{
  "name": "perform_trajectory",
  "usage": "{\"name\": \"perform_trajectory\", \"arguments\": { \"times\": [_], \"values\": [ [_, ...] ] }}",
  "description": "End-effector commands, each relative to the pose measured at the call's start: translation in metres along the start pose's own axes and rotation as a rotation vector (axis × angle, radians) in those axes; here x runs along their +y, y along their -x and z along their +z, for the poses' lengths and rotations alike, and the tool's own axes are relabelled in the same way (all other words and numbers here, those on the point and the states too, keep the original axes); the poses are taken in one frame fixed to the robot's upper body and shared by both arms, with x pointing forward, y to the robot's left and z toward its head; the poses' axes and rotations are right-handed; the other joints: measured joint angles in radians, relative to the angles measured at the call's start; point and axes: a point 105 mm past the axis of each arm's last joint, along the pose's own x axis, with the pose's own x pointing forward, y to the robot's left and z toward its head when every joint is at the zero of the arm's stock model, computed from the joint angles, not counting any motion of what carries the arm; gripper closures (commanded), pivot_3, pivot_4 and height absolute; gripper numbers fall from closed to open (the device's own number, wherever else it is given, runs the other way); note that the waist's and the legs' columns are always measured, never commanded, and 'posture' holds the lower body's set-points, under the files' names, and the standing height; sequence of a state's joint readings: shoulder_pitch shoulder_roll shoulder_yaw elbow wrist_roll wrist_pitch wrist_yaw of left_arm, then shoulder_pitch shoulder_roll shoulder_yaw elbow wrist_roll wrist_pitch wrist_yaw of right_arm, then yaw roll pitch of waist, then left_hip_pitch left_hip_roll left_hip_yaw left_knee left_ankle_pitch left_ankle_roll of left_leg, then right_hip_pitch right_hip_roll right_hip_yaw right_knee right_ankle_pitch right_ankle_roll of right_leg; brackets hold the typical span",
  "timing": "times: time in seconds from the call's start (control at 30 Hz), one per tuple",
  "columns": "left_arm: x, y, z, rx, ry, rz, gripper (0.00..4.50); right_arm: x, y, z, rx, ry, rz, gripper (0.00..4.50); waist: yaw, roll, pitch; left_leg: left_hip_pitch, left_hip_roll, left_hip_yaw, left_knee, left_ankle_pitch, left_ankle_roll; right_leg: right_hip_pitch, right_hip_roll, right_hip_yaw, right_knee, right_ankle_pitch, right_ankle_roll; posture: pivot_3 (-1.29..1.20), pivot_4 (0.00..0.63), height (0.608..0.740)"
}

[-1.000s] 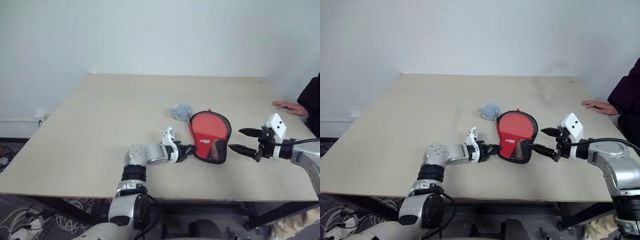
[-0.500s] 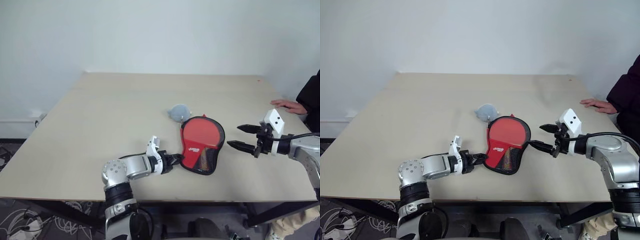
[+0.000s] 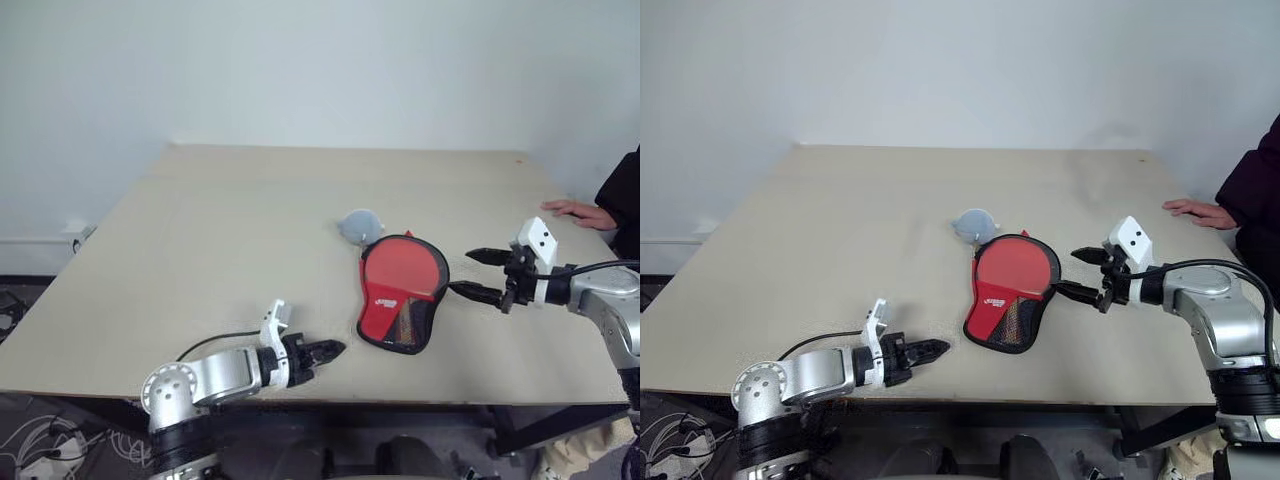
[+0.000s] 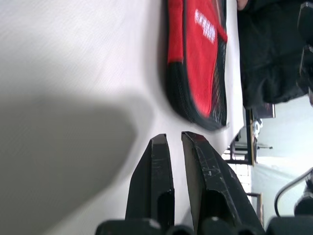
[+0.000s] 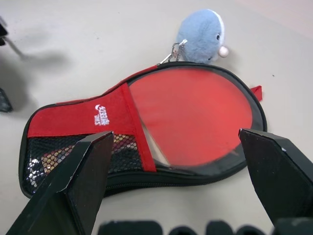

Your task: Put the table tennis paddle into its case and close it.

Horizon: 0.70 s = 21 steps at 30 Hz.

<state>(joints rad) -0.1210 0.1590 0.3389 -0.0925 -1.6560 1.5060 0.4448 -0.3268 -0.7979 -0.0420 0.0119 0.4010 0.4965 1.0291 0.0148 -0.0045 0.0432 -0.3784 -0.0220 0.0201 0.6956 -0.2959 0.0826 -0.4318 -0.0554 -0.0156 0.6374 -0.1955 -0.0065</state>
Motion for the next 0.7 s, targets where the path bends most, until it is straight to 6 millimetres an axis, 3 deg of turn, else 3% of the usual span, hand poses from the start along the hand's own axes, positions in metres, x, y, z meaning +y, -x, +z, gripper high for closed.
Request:
{"name": "perform_trajectory", "arguments": {
  "times": [0.03,0.17,0.37,0.7],
  "values": [
    [-0.018,-0.003,0.010,-0.040,0.031,-0.062,4.13,0.000,-0.002,0.016,-0.046,0.046,0.007,0.08,0.003,0.000,0.000,0.000,0.000,0.000,0.000,0.000,0.000,0.000,-0.001,0.000,0.000,0.000,0.000,0.00,0.000,0.729],
    [-0.030,-0.006,0.014,-0.044,-0.022,-0.079,4.13,0.000,-0.003,0.016,-0.046,0.049,0.009,0.08,0.012,0.000,0.000,0.000,-0.001,0.001,0.000,0.000,0.000,0.000,-0.001,-0.001,0.000,0.000,-0.001,0.00,0.000,0.729],
    [-0.027,-0.006,0.017,-0.050,-0.048,-0.052,4.13,0.001,-0.001,0.015,-0.042,0.049,0.010,0.08,0.018,0.001,-0.001,-0.002,-0.001,0.002,0.000,0.001,-0.001,-0.002,-0.001,0.000,0.000,0.001,-0.002,0.00,0.000,0.729],
    [-0.031,-0.006,0.027,-0.056,0.032,-0.096,1.50,0.000,-0.001,0.013,-0.038,0.043,0.007,0.08,0.022,0.001,-0.001,-0.014,-0.001,0.002,0.001,0.005,-0.003,-0.013,-0.001,-0.001,0.000,0.003,-0.005,0.00,0.000,0.729]
  ]
}}
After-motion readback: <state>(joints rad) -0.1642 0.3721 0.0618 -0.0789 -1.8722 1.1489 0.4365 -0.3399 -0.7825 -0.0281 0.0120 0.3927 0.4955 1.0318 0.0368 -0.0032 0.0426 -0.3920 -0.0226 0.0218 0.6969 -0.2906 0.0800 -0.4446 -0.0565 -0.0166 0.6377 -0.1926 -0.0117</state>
